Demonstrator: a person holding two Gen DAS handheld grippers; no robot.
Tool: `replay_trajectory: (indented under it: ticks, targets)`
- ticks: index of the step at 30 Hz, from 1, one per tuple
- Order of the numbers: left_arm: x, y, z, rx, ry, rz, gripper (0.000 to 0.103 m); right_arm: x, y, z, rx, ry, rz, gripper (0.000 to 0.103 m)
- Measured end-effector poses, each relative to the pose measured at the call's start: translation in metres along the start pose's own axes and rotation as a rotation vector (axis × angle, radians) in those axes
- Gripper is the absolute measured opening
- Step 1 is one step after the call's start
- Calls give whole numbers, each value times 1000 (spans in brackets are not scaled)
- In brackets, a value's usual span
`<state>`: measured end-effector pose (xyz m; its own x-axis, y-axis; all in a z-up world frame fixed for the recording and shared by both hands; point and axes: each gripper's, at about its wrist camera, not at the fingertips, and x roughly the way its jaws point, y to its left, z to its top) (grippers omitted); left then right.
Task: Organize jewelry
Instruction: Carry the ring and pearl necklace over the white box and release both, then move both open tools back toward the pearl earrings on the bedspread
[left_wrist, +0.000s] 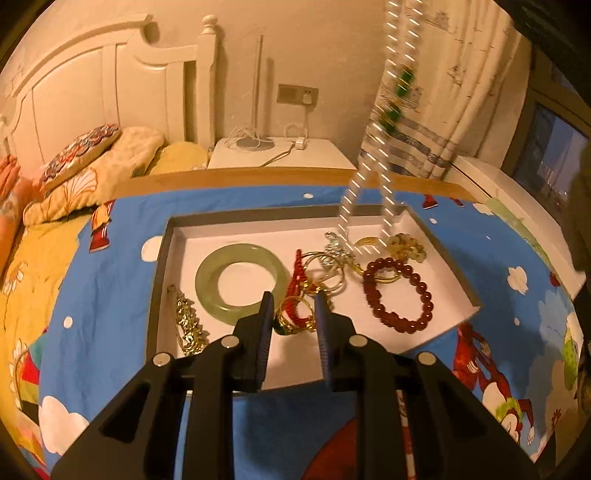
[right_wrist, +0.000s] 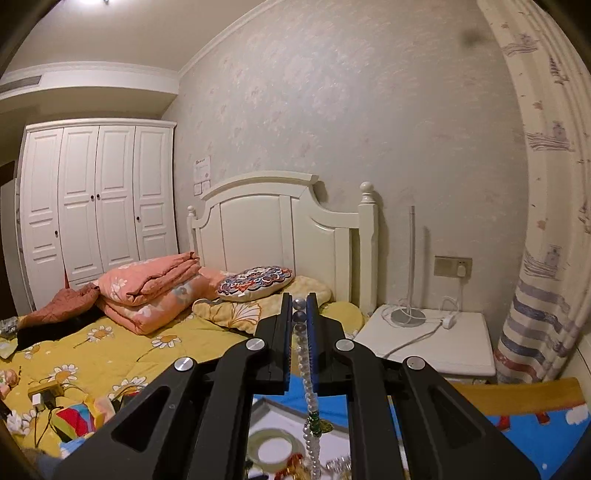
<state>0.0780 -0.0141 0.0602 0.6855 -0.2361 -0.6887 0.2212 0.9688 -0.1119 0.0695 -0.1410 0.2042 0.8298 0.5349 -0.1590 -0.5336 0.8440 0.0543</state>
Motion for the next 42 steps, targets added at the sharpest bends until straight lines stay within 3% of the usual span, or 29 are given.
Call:
replay_trajectory:
  ticks: [6, 17, 35, 37, 39, 40, 41, 42]
  targets:
    - [10, 6, -3, -19, 7, 2, 22, 39, 4, -9, -13, 38, -18, 9]
    - [24, 8, -14, -17, 37, 3, 22, 35, -42, -99, 34, 228, -109, 9]
    - [39, -8, -5, 22, 77, 62, 23, 32, -67, -121, 86, 304, -120, 10]
    - [41, -7, -5, 13, 83, 64, 27, 31, -71, -122, 103, 311, -121, 11]
    - [41, -9, -4, 12, 84, 58, 38, 31, -74, -125, 117, 328, -129, 17]
    - [40, -10, -4, 15, 80, 69, 54, 32, -75, -126, 121, 342, -129, 38]
    - [38, -11, -4, 16, 69, 95, 73, 33, -76, -128, 128, 362, -128, 70]
    - [36, -11, -3, 13, 52, 112, 78, 31, -77, -130, 129, 359, -125, 78]
